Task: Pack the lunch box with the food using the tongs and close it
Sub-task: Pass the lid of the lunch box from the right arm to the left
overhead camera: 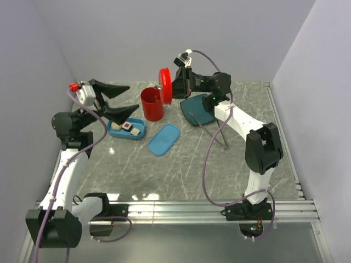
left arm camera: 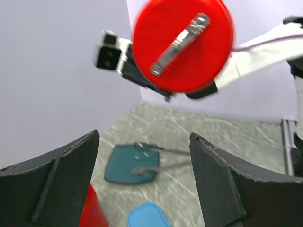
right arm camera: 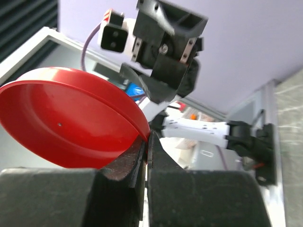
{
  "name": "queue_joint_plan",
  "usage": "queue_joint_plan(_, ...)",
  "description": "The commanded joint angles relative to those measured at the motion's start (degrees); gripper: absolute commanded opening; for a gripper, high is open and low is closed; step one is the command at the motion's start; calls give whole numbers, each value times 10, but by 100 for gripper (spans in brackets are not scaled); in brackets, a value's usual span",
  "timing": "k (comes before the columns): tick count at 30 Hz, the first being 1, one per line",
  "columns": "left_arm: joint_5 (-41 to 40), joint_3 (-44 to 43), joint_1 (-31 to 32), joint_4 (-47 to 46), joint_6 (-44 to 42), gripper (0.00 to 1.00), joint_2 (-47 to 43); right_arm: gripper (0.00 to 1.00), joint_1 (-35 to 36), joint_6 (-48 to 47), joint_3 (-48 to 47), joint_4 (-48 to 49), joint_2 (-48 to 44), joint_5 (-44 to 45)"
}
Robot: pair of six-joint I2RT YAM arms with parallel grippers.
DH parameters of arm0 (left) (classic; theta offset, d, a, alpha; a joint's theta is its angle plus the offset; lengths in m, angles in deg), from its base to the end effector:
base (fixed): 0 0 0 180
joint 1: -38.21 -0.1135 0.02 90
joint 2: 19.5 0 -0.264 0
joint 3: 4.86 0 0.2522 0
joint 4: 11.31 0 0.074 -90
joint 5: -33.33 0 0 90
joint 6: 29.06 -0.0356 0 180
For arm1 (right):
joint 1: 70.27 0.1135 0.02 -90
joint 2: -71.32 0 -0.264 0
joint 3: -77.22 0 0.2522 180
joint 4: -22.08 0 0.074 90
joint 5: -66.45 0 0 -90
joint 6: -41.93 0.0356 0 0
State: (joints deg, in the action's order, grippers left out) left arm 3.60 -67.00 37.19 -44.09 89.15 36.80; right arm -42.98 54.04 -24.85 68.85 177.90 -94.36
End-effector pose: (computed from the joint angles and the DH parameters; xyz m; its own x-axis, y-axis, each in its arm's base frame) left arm 0.1965 -0.0274 0.4160 0.2334 -0.2303 -0.9447 0.8850 0.4528 0.1083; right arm 0.3491 0.2179 0.4043 -0.8801 -0.0924 -0.4657 -0.4224 -0.2955 0.8569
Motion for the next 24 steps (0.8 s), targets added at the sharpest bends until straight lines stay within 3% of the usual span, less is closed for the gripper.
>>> queue_joint_plan(1,-46,-54,34,-79,15,82,27,0,8,115,12,128,-24,32)
queue_joint_plan(11,-7,-167,115,-109,27,61,115,0,39,206,39,225,-1,85)
queue_joint_plan(13,5,-177,129,-112,18,60,123,0,45,209,39,231,0,87)
queue_joint_plan(24,51,-189,162,-116,3,33,138,0,55,218,36,243,-1,87)
